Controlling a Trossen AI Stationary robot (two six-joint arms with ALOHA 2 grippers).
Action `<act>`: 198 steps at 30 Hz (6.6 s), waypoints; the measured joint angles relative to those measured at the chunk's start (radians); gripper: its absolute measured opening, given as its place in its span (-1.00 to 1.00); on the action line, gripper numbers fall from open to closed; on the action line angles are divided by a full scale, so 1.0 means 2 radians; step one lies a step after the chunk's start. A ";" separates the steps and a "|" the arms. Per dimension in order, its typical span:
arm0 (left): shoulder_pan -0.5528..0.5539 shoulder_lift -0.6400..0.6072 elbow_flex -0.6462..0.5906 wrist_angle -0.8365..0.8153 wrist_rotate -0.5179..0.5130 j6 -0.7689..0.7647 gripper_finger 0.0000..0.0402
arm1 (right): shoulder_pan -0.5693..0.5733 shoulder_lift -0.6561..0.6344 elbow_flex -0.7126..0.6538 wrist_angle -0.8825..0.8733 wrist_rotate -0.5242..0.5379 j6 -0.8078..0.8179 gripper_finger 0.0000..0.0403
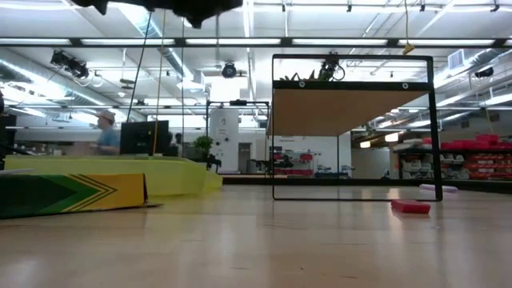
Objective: Pack school essentials
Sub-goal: Put the green scissors into the yellow supply box, then put the red eraser into the yellow supply box
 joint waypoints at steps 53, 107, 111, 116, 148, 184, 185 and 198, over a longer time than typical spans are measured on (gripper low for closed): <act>-0.039 0.042 -0.033 -0.504 0.002 -0.095 -0.41 | 0.121 -0.088 0.000 -0.175 0.181 0.110 0.05; -0.078 -0.014 -0.032 -0.531 -0.064 -0.125 -0.17 | 0.175 -0.085 -0.101 -0.278 0.176 0.221 0.05; -0.078 -0.029 -0.032 -0.520 -0.063 -0.131 -0.17 | 0.180 -0.053 -0.103 -0.273 0.176 0.221 0.05; -0.081 -0.053 -0.032 -0.507 -0.062 -0.133 -0.17 | 0.188 -0.002 -0.094 -0.267 0.171 0.215 0.05; -0.082 -0.105 -0.010 -0.520 -0.056 -0.162 -0.19 | 0.233 0.283 0.119 -0.417 0.128 0.457 0.05; -0.081 -0.105 -0.010 -0.532 -0.056 -0.162 -0.19 | 0.278 0.414 0.169 -0.568 0.218 1.133 -0.18; -0.081 -0.105 -0.010 -0.532 -0.056 -0.159 -0.19 | 0.277 0.423 0.185 -0.583 0.219 1.135 -0.18; -0.081 -0.105 -0.010 -0.571 -0.056 -0.155 -0.19 | 0.274 0.485 0.238 -0.674 0.239 1.245 -0.18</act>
